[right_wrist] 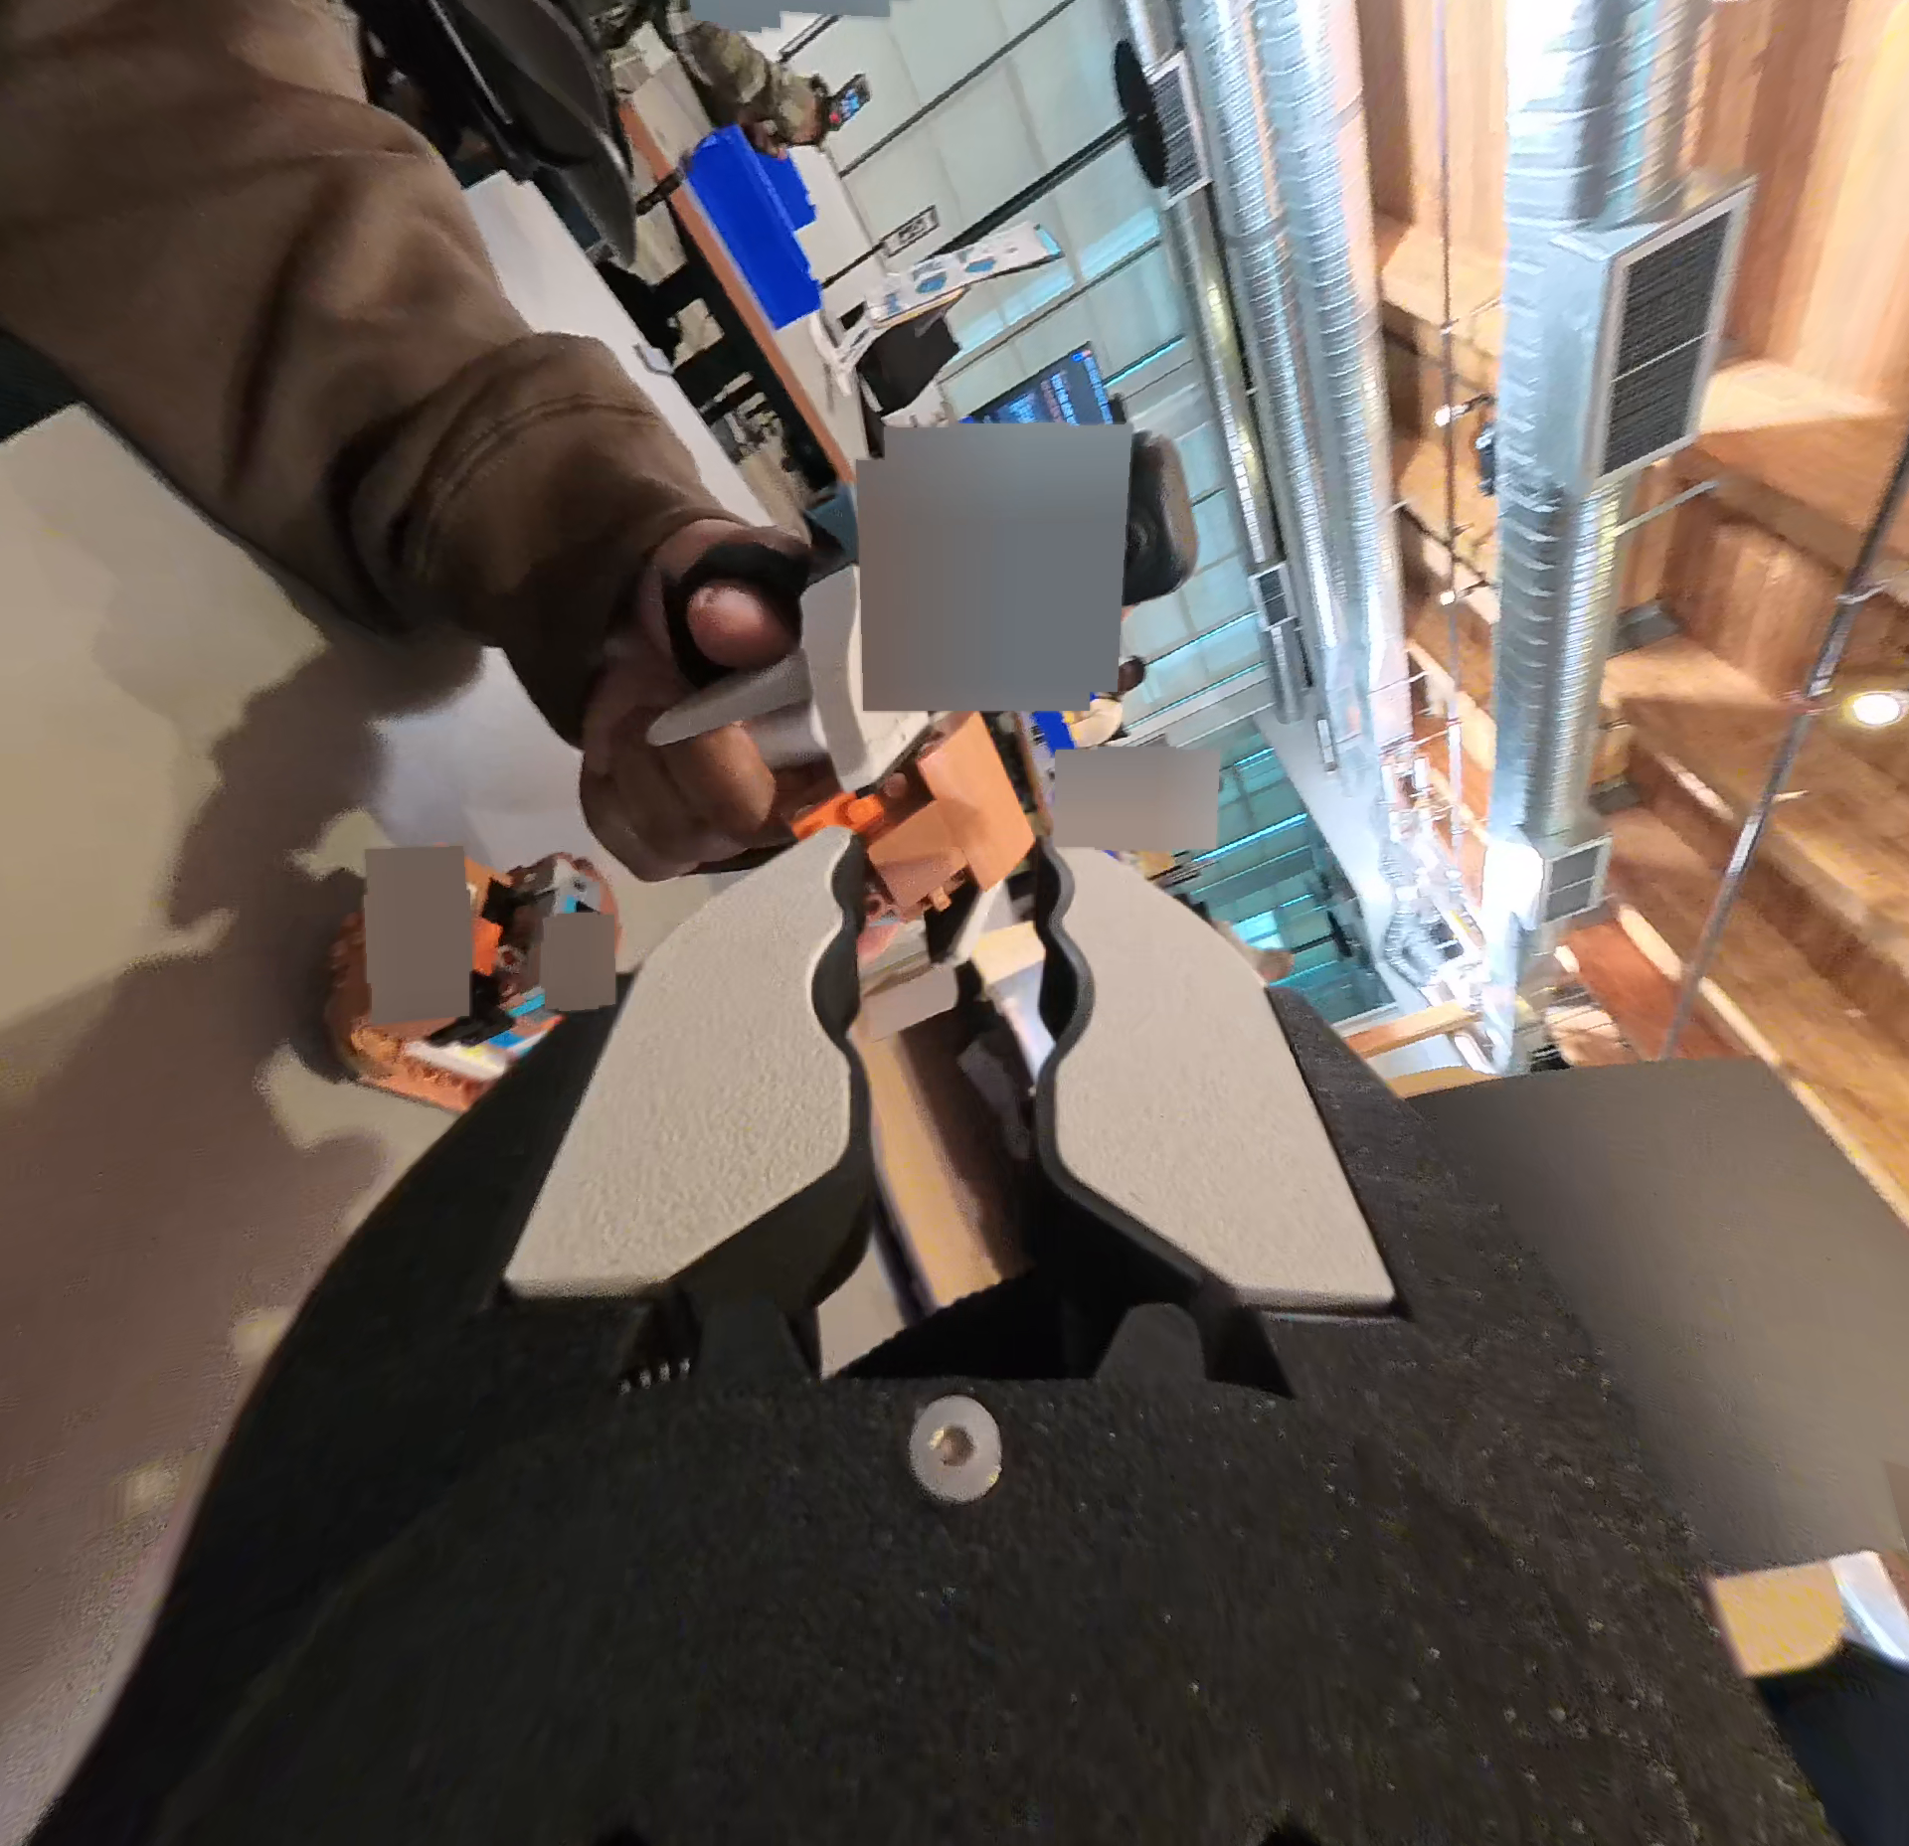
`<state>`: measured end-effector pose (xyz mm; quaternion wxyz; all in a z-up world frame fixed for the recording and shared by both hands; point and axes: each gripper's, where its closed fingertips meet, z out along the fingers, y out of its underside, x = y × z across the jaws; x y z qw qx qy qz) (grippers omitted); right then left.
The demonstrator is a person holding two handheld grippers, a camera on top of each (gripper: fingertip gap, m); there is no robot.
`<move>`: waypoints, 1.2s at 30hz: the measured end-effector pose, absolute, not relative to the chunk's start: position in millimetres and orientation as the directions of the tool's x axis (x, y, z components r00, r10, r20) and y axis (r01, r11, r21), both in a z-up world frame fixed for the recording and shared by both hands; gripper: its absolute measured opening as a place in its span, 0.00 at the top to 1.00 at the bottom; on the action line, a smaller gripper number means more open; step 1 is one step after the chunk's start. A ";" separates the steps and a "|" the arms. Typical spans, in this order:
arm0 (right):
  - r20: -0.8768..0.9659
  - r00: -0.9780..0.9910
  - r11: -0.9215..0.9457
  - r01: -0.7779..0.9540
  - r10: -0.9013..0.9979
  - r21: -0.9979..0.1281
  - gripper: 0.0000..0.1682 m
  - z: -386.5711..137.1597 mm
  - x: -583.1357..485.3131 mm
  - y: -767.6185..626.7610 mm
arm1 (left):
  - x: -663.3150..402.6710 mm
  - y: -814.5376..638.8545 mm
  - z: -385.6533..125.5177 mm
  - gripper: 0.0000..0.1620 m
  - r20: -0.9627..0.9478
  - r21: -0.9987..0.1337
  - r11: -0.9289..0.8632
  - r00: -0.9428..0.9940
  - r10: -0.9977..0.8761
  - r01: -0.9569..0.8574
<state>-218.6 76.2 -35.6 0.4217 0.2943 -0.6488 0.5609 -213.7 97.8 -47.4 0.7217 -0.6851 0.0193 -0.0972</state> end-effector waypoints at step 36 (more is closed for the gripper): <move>0.764 -0.497 0.402 -0.653 0.412 -0.641 0.99 -14.5 -301.7 112.4 | -222.8 94.4 -36.4 0.77 0.070 -0.987 0.140 0.991 -0.111 0.085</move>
